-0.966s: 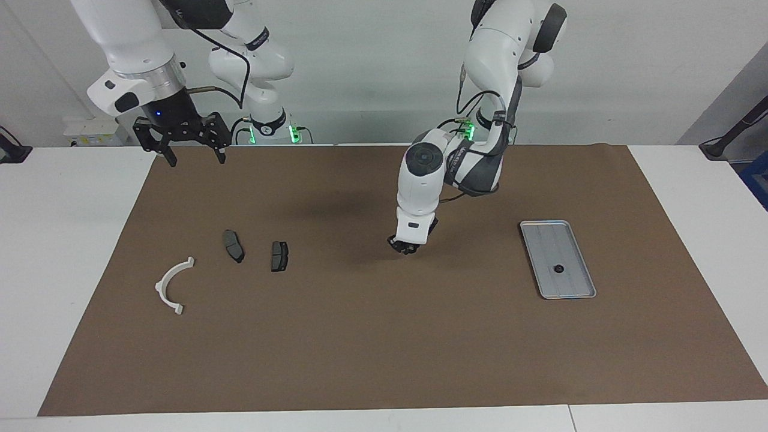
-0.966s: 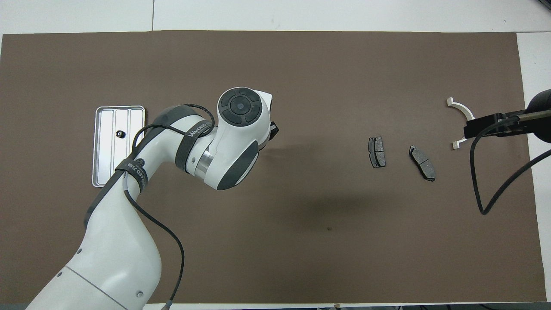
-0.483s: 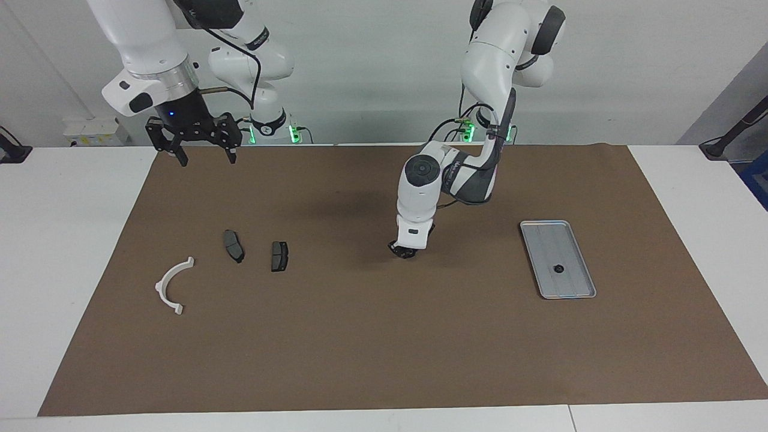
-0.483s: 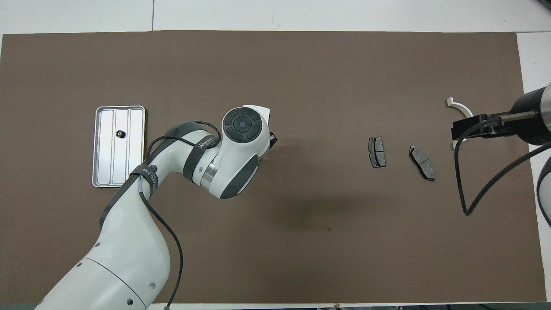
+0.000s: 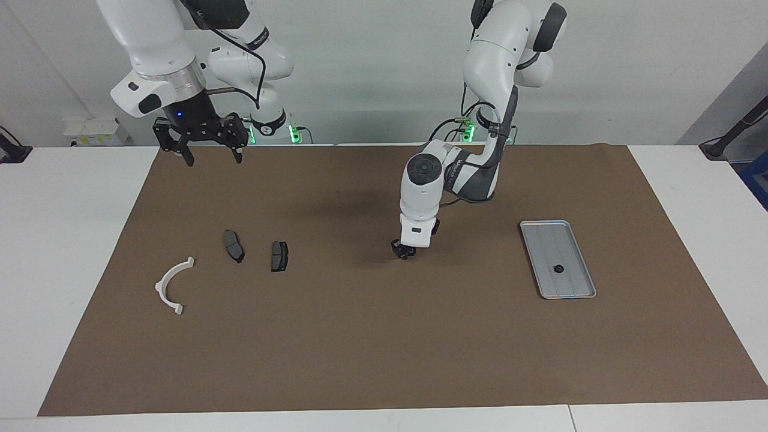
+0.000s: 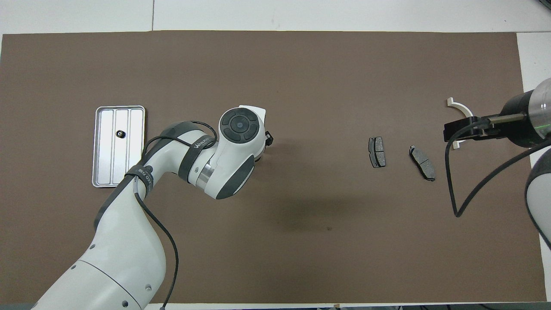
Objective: Place bearing gear from tray to pile
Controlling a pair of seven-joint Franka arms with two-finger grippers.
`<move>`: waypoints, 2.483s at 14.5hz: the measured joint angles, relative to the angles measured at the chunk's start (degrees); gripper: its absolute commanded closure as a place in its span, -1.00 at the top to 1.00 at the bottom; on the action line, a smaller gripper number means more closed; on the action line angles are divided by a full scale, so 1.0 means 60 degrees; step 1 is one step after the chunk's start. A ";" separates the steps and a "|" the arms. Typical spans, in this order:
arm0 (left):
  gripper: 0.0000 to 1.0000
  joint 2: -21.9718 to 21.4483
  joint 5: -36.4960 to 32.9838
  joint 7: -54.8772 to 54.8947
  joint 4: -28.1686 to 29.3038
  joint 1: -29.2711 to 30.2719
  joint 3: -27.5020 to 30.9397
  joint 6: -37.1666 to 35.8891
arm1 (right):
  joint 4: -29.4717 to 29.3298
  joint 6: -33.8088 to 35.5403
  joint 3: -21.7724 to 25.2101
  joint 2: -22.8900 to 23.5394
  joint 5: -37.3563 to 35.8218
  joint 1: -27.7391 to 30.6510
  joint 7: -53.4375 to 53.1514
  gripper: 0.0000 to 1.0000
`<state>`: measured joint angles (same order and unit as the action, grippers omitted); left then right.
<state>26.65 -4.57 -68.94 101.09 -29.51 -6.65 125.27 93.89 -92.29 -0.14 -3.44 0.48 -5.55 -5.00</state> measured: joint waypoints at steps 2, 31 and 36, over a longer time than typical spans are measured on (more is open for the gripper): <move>1.00 -0.0244 -0.0086 0.0064 -0.0050 0.0215 0.0120 -0.0204 | 0.0011 0.0000 -0.0004 -0.0006 0.0006 -0.0224 -0.0680 1.00; -0.06 -0.1247 -0.0129 0.9861 0.1848 0.5526 0.0200 0.1314 | -0.2826 -0.3937 -0.0017 0.7167 -0.0644 -0.5454 -1.0843 1.00; -0.07 -0.1198 -0.0129 0.9904 0.1849 0.5585 0.0189 0.1423 | -0.2831 -0.4241 -0.0016 0.7262 -0.0446 -0.5592 -1.0888 1.00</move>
<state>19.46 -5.34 -9.52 112.18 4.00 -5.51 133.80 76.90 -117.73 -0.24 40.13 -2.20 -39.10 -70.32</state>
